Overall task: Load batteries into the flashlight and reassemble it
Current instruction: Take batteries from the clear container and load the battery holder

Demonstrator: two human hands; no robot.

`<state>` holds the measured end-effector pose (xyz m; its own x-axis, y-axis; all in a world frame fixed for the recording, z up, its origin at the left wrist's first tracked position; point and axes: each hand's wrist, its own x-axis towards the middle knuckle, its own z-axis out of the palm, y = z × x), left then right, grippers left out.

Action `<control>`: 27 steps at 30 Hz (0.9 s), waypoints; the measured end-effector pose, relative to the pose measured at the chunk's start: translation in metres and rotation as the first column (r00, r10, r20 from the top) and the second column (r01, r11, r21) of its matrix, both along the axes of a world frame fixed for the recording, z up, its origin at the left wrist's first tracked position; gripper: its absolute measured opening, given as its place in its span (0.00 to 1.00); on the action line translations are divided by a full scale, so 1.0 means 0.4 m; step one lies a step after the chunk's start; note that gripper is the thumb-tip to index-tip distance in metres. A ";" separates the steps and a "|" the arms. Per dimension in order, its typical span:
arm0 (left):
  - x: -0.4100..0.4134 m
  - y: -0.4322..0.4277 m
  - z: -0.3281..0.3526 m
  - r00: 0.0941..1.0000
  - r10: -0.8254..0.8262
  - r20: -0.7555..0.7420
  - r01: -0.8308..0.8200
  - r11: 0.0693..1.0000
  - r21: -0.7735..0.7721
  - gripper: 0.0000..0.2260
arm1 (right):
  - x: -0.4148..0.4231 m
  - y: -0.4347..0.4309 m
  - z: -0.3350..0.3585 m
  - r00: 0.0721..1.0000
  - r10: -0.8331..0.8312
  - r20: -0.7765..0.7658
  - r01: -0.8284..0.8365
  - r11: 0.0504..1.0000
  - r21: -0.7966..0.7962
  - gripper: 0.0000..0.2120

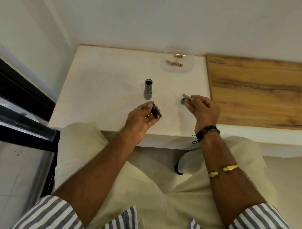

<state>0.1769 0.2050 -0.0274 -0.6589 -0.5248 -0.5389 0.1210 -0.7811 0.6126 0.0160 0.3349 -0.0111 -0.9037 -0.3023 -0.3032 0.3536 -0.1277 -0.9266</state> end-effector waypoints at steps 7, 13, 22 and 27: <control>-0.002 0.003 0.009 0.998 -0.054 -0.025 0.055 0.998 0.018 0.12 | -0.084 0.008 -0.080 0.980 -0.092 -0.176 0.156 0.905 0.397 0.07; -0.004 0.003 0.019 0.988 -0.124 -0.086 0.128 0.991 0.034 0.11 | -0.088 -0.010 -0.108 0.940 0.042 -0.339 0.170 0.802 0.572 0.05; -0.001 -0.001 0.023 0.977 -0.107 -0.184 0.125 0.988 0.092 0.12 | -0.086 -0.015 -0.109 0.925 0.149 -0.350 0.141 0.719 0.681 0.06; 0.006 0.002 0.030 0.984 -0.092 -0.152 0.110 0.988 0.109 0.14 | -0.073 -0.009 -0.089 0.918 0.126 -0.375 0.160 0.750 0.642 0.10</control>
<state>0.1793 0.2058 -0.0154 -0.7816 -0.3908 -0.4862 0.1193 -0.8587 0.4984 -0.0134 0.3314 -0.0468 -0.9880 -0.1431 -0.0577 -0.0311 0.5507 -0.8341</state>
